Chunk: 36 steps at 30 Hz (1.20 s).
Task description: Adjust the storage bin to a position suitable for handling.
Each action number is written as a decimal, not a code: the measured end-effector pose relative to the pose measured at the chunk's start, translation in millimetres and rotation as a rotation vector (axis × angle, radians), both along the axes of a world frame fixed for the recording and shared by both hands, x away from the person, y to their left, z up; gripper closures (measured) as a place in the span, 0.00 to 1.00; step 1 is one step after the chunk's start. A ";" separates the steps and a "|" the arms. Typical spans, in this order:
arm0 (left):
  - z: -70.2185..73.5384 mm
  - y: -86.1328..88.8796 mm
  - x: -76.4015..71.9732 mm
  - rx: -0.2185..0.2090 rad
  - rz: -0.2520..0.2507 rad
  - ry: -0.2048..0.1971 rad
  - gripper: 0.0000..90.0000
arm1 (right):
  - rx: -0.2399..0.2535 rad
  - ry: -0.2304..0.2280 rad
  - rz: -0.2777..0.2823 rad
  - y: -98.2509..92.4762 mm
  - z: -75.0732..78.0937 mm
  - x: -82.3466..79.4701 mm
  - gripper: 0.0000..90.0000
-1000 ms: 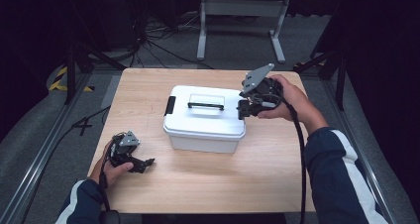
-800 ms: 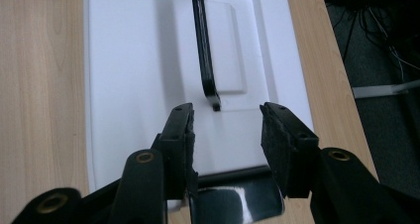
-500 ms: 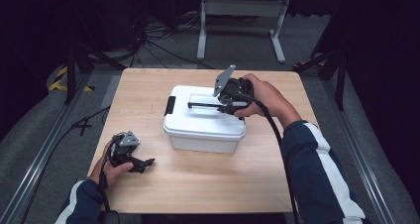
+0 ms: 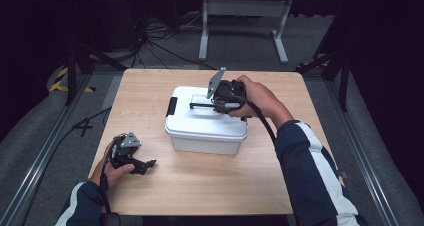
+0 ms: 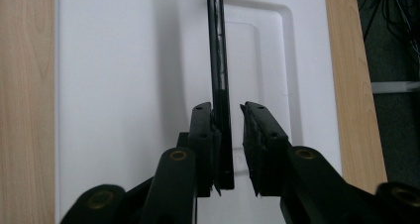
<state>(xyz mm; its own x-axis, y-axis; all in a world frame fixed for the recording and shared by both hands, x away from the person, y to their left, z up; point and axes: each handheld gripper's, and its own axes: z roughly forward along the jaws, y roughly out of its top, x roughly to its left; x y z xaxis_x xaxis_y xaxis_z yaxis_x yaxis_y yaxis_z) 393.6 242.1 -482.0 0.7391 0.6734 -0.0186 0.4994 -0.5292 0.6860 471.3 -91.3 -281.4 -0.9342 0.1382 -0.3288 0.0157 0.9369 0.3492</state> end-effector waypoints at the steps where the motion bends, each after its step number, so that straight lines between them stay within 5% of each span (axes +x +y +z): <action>1: 0.0 0.0 0.0 0.000 0.000 0.000 0.00 | -0.004 -0.001 0.005 0.9 -0.1 0.5 0.86; 4: 0.0 0.0 0.0 0.000 0.000 0.000 0.00 | 0.011 -0.009 0.019 1.8 0.4 0.2 0.93; 19: 0.0 0.0 0.0 0.000 0.000 0.000 0.00 | 0.006 -0.045 0.049 2.4 3.1 -4.0 0.94; 36: 0.1 0.0 0.0 0.000 0.000 0.001 0.00 | 0.059 -0.104 0.060 0.4 16.7 -8.2 0.94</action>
<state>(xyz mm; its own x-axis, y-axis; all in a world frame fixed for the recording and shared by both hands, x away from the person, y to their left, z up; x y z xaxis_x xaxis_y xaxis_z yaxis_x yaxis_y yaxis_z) 393.6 242.1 -482.0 0.7392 0.6732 -0.0189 0.4997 -0.5294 0.6856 463.0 -90.9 -264.7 -0.9026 0.1053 -0.4174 -0.0788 0.9129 0.4006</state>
